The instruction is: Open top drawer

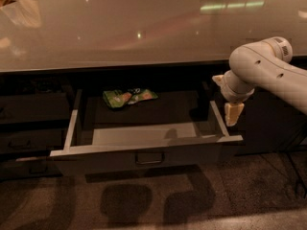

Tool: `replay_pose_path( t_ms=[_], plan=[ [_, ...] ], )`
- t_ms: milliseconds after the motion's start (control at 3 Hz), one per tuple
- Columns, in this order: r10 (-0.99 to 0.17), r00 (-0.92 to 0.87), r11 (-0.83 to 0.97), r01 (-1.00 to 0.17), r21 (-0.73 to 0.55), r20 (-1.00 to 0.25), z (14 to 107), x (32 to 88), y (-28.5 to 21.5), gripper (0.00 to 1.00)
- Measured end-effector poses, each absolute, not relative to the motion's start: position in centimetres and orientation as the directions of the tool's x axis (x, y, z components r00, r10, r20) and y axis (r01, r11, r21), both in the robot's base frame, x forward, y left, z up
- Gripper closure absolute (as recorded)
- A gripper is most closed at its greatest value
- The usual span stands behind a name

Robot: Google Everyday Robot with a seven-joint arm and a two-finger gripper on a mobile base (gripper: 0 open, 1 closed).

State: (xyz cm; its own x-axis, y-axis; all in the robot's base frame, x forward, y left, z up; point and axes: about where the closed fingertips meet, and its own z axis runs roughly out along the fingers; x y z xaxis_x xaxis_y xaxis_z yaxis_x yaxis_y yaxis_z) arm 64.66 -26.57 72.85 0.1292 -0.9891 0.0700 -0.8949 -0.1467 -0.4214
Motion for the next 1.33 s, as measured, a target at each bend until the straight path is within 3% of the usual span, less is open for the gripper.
replay_pose_path(
  t_ms=[333, 667, 1333],
  plan=[
    [-0.992, 0.086, -0.114, -0.916, -0.384, 0.090, 71.4, 65.2, -26.8, 0.00],
    [-0.961, 0.217, -0.263, -0.906, -0.331, 0.170, 69.6, 64.9, -21.1, 0.00],
    [-0.961, 0.178, -0.237, -0.923, -0.304, 0.210, 67.2, 64.6, -22.6, 0.00]
  ],
)
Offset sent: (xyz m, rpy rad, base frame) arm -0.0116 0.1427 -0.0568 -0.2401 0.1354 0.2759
